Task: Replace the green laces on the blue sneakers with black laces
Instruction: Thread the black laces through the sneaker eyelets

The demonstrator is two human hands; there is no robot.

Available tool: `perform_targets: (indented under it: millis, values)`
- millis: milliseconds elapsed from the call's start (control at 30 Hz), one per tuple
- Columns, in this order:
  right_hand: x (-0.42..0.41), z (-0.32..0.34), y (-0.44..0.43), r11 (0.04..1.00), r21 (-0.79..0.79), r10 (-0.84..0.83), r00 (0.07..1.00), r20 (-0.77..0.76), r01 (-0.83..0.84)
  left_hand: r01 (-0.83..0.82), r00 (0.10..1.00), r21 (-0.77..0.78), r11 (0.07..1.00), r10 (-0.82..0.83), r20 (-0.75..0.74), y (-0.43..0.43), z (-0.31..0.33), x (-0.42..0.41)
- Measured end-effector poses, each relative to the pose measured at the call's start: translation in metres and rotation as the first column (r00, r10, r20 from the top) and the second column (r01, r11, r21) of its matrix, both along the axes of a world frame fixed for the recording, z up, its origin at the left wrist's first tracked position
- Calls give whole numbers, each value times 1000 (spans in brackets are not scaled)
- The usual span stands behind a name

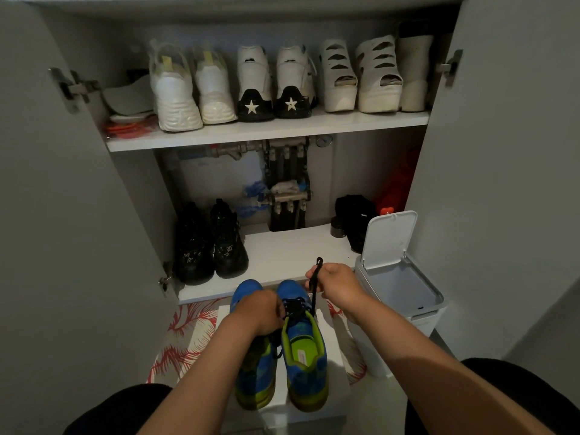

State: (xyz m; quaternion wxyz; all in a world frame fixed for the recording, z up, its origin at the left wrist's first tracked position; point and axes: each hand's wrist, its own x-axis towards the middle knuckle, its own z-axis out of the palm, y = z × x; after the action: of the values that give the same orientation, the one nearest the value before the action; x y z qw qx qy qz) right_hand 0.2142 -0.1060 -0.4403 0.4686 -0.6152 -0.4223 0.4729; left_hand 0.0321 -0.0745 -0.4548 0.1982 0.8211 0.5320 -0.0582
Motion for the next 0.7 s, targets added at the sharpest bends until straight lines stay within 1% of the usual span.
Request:
perform_targets:
  millis: [100,200,233,300,367,433,500,533,600,633,667,700]
  values:
    - [-6,-1,2,1000,-29,-10,997,-83,8,29,994,16,999,-27,-104,-5,5,-1]
    - [-10,-5,4,999,-41,7,998,-60,-9,57,981,3,998,-56,-185,-7,7,-1]
    - [-11,-6,5,999,-38,10,999,-39,-11,48,981,2,999,-47,-186,-8,7,-1]
    - [-14,-7,7,1000,-26,8,1000,12,-8,-6,990,-15,1000,4,-143,-5,9,-3]
    - [-16,-7,8,1000,-1,-5,998,55,5,-70,996,-65,995,66,-57,0,13,-9]
    - [-16,-6,10,1000,8,-15,996,90,15,-114,989,-155,981,126,71,5,20,-18]
    - [-15,-3,11,1000,6,-11,992,123,10,-146,953,-230,962,199,227,7,29,-29]
    - [-14,-2,12,1000,11,-4,994,113,2,-166,924,-249,954,239,300,8,34,-35]
    - [-15,4,13,999,43,12,999,47,-14,-197,840,-293,936,315,441,10,46,-45]
    - [-16,6,14,998,62,19,1000,19,-20,-203,780,-334,920,358,512,11,52,-49]
    - [-17,9,15,997,78,25,1000,0,-25,-200,702,-385,901,406,585,12,58,-52]
    - [-19,13,15,995,93,29,999,-17,-27,-185,601,-442,878,457,656,12,64,-54]
